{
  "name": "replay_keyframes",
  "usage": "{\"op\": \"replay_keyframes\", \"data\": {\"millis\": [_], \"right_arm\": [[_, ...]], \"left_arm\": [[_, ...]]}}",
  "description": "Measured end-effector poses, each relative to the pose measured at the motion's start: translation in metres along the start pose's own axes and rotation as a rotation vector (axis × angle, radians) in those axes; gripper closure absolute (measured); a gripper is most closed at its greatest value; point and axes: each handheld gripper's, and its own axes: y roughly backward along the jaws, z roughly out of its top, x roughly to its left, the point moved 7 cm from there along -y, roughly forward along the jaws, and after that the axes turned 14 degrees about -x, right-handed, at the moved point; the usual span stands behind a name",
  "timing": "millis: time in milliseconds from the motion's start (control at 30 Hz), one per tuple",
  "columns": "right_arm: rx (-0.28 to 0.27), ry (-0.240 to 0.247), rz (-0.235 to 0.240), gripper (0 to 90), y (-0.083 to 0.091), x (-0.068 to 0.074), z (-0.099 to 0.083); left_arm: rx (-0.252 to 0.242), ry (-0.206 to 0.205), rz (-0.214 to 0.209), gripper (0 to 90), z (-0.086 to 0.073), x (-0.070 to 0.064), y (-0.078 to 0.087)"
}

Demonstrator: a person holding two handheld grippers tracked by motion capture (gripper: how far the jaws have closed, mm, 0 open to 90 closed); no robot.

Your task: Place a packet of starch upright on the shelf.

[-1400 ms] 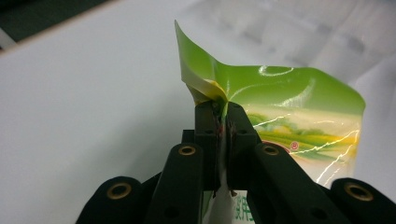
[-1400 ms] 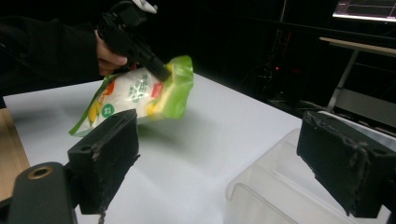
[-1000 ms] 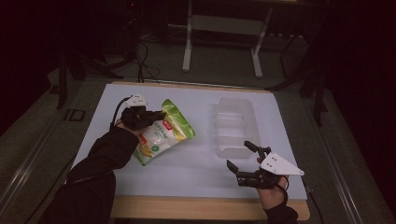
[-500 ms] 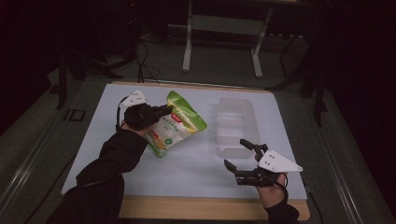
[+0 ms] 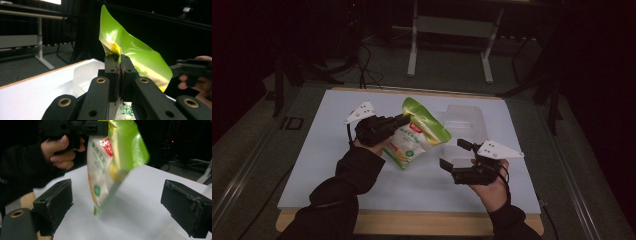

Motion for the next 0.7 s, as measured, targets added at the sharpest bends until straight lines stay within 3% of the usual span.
{"op": "replay_keyframes", "data": {"millis": [267, 367, 400, 433, 467, 600, 700], "right_arm": [[0.026, -0.039, 0.012, 25.2, -0.025, -0.003, -0.005], [0.058, -0.019, 0.019, 44.7, -0.028, -0.003, -0.009], [0.058, -0.019, 0.019, 44.7, -0.028, -0.003, -0.009], [0.071, -0.004, 0.014, 53.3, -0.029, -0.004, -0.010], [0.090, -0.019, 0.037, 68.2, -0.029, -0.004, -0.010], [0.131, -0.007, 0.065, 85.7, -0.028, -0.004, -0.009], [0.152, -0.027, 0.110, 86.4, -0.027, -0.005, -0.006]], "left_arm": [[0.006, 0.015, -0.056, 87.5, -0.004, -0.020, -0.009], [0.008, 0.022, -0.075, 87.5, -0.006, -0.025, -0.010], [0.008, 0.022, -0.075, 87.5, -0.006, -0.025, -0.010], [0.016, 0.027, -0.088, 87.5, -0.008, -0.028, -0.011], [0.012, 0.036, -0.089, 87.4, -0.008, -0.028, -0.012], [0.026, 0.049, -0.114, 87.3, -0.008, -0.029, -0.012], [0.031, 0.065, -0.136, 87.2, -0.007, -0.028, -0.010]]}}
